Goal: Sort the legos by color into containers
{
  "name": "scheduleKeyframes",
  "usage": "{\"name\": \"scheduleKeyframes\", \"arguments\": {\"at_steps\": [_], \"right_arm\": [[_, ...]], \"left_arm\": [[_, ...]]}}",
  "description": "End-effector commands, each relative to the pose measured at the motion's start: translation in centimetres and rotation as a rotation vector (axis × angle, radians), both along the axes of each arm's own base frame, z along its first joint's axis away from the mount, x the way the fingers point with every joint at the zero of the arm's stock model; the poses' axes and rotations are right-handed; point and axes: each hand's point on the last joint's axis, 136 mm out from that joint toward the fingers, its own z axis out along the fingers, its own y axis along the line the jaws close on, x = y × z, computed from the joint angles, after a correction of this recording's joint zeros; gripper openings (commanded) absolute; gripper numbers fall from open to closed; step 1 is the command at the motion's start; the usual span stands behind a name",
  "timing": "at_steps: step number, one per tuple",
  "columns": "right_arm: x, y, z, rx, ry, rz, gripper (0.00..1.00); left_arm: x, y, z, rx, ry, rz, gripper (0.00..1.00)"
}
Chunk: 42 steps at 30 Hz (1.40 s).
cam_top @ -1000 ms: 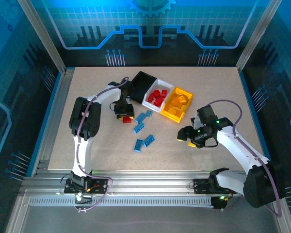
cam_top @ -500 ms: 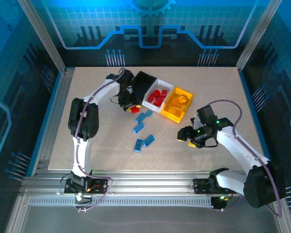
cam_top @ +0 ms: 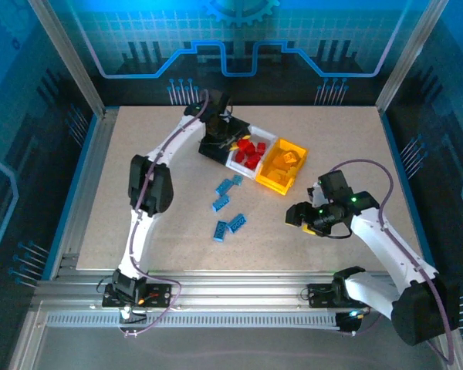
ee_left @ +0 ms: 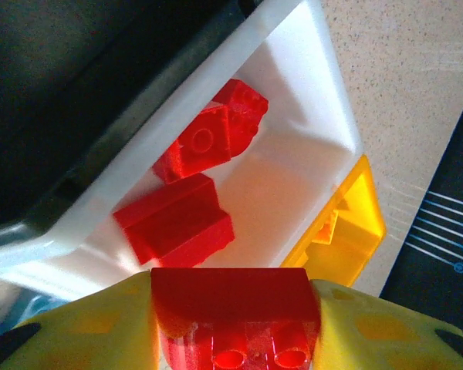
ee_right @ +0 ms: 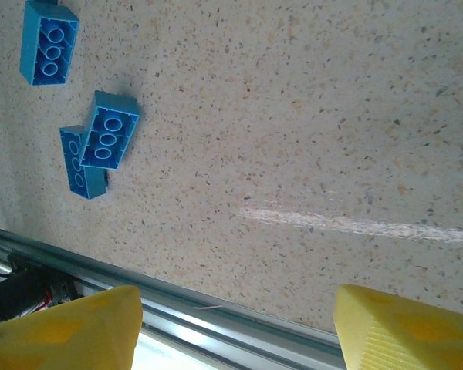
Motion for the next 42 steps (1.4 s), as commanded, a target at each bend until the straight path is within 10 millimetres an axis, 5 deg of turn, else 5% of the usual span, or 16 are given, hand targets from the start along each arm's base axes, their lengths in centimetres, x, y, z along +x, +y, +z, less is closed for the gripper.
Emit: {"name": "scheduleKeyframes", "arguments": {"at_steps": [1,7,11,15,18,23,27,42], "right_arm": [[-0.5,-0.7,0.4,-0.014,-0.003,-0.008,0.68],[-0.7,-1.2,0.5,-0.004,-0.004,-0.021,0.69],[-0.5,-0.9,0.4,0.018,-0.004,-0.013,0.69],[0.0,-0.5,0.3,0.03,0.001,0.004,0.69],[0.5,-0.1,0.4,0.039,-0.003,0.022,0.69],[0.9,0.7,0.2,0.05,0.004,0.046,0.68],[0.9,1.5,-0.2,0.048,0.013,0.078,0.68],[-0.9,1.7,-0.8,-0.012,0.057,0.113,0.68]], "left_arm": [[0.5,-1.4,-0.7,-0.053,0.047,0.031,0.47],[0.9,-2.1,-0.9,-0.068,0.042,0.028,0.63],[0.5,-2.3,1.1,-0.066,-0.018,-0.024,0.73],[-1.8,-0.7,3.5,0.048,-0.088,-0.115,0.8],[-5.5,2.5,3.9,0.221,-0.094,-0.196,0.81],[-13.5,8.5,0.2,0.533,-0.043,-0.444,0.76],[-17.5,10.1,-3.1,0.603,-0.007,-0.566,0.72],[-17.9,6.0,-10.7,0.643,0.012,-0.738,0.6]]}}
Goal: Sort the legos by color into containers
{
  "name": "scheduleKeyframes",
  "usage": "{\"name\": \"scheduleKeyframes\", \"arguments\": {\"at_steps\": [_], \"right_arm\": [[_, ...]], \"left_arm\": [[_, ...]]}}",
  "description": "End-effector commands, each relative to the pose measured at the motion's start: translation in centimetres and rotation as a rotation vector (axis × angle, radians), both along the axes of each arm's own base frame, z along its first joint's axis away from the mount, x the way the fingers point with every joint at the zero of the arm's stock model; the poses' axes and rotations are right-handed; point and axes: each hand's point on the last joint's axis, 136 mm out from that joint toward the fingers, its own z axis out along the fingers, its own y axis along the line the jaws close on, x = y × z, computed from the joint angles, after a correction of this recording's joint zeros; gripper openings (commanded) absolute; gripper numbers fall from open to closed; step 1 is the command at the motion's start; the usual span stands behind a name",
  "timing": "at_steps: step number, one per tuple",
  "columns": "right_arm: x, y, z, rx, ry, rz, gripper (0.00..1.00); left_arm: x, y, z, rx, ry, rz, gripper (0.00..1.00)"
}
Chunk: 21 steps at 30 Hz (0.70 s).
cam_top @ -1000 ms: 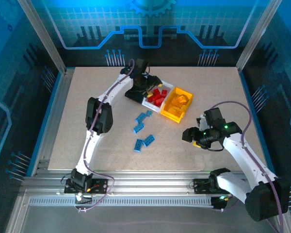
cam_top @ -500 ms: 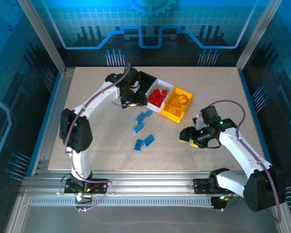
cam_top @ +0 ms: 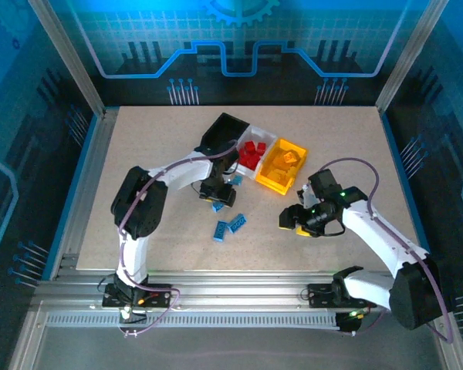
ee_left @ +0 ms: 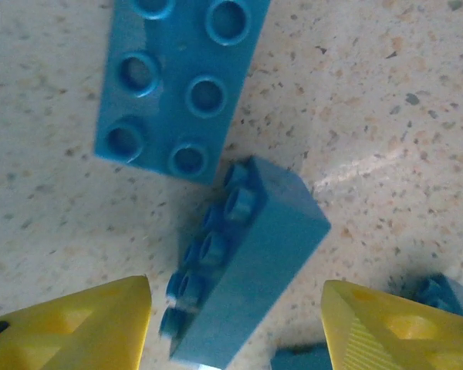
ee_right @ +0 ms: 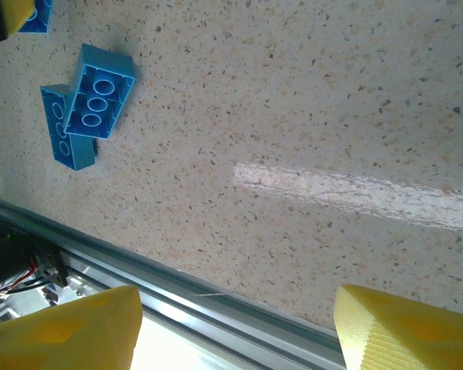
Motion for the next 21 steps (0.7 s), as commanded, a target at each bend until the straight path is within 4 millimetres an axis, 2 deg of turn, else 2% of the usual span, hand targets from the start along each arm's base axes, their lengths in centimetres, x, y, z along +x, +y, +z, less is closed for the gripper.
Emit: {"name": "scheduleKeyframes", "arguments": {"at_steps": [1,2,4,6,10,14,16,18,21], "right_arm": [[-0.5,-0.2,0.7,-0.019,-0.003,-0.002,0.68],[-0.6,-0.2,0.7,-0.018,-0.001,-0.004,0.68],[-0.7,-0.3,0.8,-0.019,-0.002,-0.011,0.68],[-0.6,-0.3,0.9,-0.017,-0.008,-0.017,0.68],[-0.5,0.8,1.0,0.015,-0.009,0.014,0.68],[-0.6,2.2,0.1,-0.008,0.025,0.092,0.68],[-0.3,3.0,-0.1,-0.013,0.03,0.11,0.68],[0.1,3.6,-0.1,-0.01,0.025,0.115,0.68],[0.5,4.0,-0.3,-0.016,0.033,0.127,0.68]], "left_arm": [[1.1,-0.4,-0.9,0.016,-0.019,-0.036,0.59],[1.1,-0.3,-1.3,0.026,-0.011,-0.036,0.57],[1.2,0.1,-1.8,0.054,-0.006,-0.032,0.46],[1.3,0.4,-1.7,0.071,-0.015,-0.031,0.37],[1.2,0.6,-0.3,0.072,-0.02,-0.034,0.29],[1.7,1.2,3.3,0.031,-0.065,0.008,0.26],[2.8,1.7,5.8,-0.036,-0.101,0.082,0.26],[4.7,2.4,8.1,-0.106,-0.141,0.165,0.26],[8.6,3.5,10.9,-0.224,-0.196,0.302,0.26]]}}
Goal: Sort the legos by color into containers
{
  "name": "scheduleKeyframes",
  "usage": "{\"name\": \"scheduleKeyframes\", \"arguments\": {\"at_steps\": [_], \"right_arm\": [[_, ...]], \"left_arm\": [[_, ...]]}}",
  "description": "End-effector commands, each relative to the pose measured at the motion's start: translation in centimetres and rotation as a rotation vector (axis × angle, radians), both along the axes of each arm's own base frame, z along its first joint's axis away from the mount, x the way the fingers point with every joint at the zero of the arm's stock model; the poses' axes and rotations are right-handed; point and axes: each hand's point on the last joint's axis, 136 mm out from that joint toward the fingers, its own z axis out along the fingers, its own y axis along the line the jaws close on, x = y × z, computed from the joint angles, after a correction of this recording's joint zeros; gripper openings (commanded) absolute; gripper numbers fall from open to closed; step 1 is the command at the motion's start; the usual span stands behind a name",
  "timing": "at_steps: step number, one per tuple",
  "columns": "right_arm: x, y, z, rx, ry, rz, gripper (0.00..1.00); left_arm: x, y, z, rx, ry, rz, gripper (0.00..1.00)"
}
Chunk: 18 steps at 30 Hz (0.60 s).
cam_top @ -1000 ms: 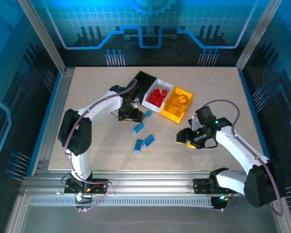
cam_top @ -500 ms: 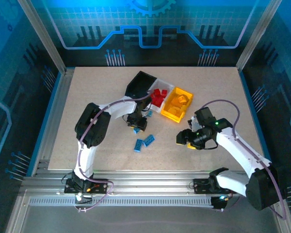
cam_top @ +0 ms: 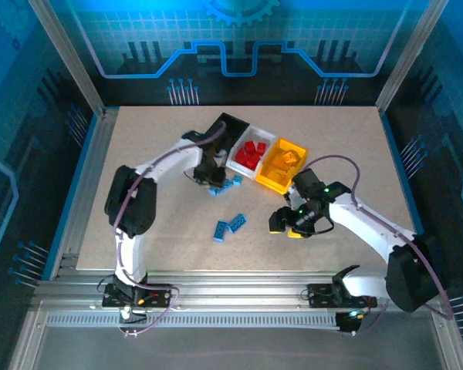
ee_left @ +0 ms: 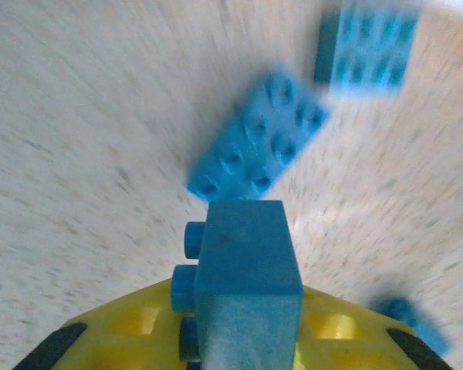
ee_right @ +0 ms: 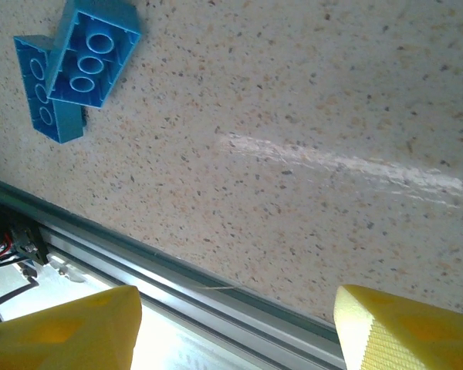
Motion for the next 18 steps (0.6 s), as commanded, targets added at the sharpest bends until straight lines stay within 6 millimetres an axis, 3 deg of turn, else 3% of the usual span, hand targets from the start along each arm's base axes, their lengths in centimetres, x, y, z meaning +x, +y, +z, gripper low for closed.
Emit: {"name": "scheduleKeyframes", "arguments": {"at_steps": [1,6,10,16,17,18], "right_arm": [[1.1,1.2,1.0,0.019,-0.027,0.016,0.68],[1.9,1.5,2.4,0.013,-0.054,0.023,0.68],[2.2,1.3,3.6,0.004,-0.076,0.013,0.68],[1.8,0.7,4.2,-0.013,-0.086,-0.003,0.69],[1.7,0.6,4.2,-0.017,-0.085,-0.006,0.69],[1.6,0.5,4.1,-0.018,-0.085,-0.01,0.69]], "left_arm": [[4.5,1.2,5.2,-0.182,-0.096,0.182,0.26],[11.6,1.5,6.2,-0.318,-0.165,0.335,0.27],[15.6,0.2,5.1,-0.337,-0.165,0.344,0.28],[19.0,-0.7,3.9,-0.373,-0.177,0.366,0.3],[19.2,-0.7,3.8,-0.377,-0.177,0.371,0.36],[19.3,-0.7,3.7,-0.376,-0.179,0.376,0.48]]}}
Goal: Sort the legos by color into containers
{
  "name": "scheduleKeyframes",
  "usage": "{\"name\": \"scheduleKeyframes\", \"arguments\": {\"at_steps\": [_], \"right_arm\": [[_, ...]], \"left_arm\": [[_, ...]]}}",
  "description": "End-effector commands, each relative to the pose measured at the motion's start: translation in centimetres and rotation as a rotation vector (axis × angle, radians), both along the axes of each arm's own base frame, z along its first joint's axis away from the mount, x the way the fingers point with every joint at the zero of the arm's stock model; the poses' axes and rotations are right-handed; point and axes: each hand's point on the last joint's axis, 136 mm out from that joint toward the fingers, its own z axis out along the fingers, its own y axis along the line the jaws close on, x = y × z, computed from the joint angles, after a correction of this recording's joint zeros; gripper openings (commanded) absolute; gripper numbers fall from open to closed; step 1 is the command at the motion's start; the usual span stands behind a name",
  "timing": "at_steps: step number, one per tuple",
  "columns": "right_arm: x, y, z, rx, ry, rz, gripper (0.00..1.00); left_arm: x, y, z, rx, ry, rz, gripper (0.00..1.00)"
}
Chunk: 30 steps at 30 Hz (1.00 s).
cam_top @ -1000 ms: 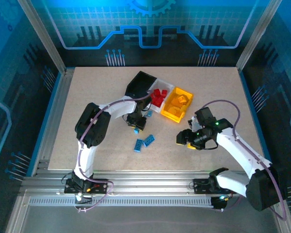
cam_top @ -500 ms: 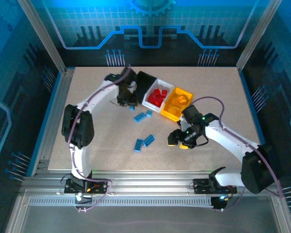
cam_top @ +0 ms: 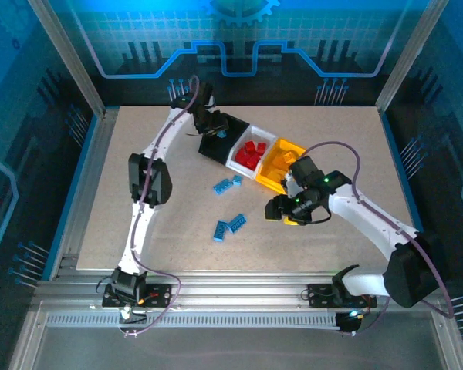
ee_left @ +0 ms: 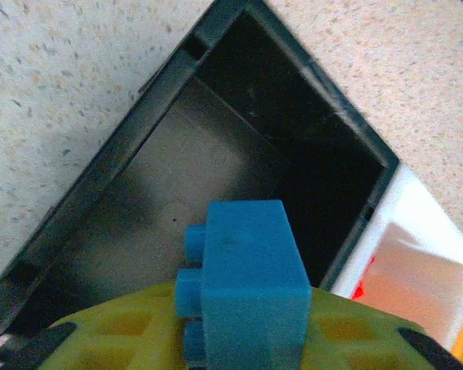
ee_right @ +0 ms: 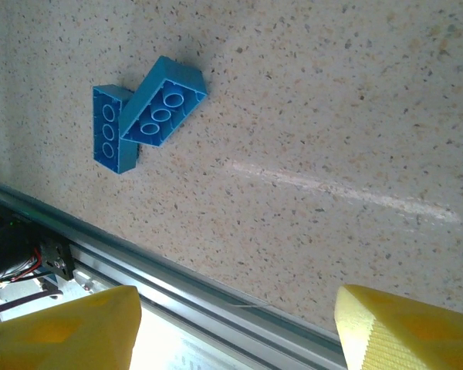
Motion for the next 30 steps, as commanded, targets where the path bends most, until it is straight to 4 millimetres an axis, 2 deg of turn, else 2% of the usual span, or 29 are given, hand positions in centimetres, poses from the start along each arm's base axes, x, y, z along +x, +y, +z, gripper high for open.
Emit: {"name": "scheduleKeyframes", "arguments": {"at_steps": [1,3,5,8,9,12,14,17,19,22,25,30], "right_arm": [[-0.9,-0.3,0.6,-0.018,0.002,-0.005,0.69],[-1.0,-0.4,0.4,-0.018,0.001,-0.007,0.69],[-1.0,-0.4,0.3,-0.02,0.001,-0.003,0.69],[-1.0,-0.6,-0.2,-0.03,-0.001,0.008,0.69],[-1.1,-0.6,-0.5,-0.032,0.003,0.012,0.69],[-1.2,-0.5,-1.1,-0.022,0.011,0.017,0.69],[-1.2,-0.3,-1.5,-0.009,0.017,0.019,0.69],[-1.1,0.0,-1.8,0.002,0.026,0.025,0.69],[-1.0,0.4,-1.8,0.01,0.034,0.035,0.69],[-0.9,0.6,-1.6,0.014,0.038,0.042,0.69],[-1.1,0.4,-1.3,0.008,0.034,0.042,0.69],[-2.0,-0.4,-0.9,-0.015,0.036,0.024,0.69]], "left_arm": [[-0.4,-0.3,1.4,-0.044,0.018,0.016,0.53],[-0.7,-0.2,1.8,-0.044,0.019,0.008,0.58],[-1.9,-0.5,3.1,-0.035,0.009,-0.023,0.6],[-5.5,-0.8,5.3,0.04,-0.034,-0.115,0.62],[-7.3,-1.1,5.6,0.084,-0.043,-0.159,0.62],[-12.8,-1.2,4.8,0.209,-0.043,-0.303,0.62],[-16.2,-1.0,2.7,0.278,-0.026,-0.415,0.62],[-19.4,-0.9,0.2,0.358,0.004,-0.541,0.62],[-20.2,-1.1,-1.1,0.396,0.004,-0.598,0.62],[-20.2,-1.3,-2.6,0.452,-0.008,-0.649,0.64],[-19.2,-1.6,-3.5,0.475,-0.02,-0.662,0.68],[-17.5,-2.6,-5.4,0.495,-0.012,-0.712,0.69]]}}
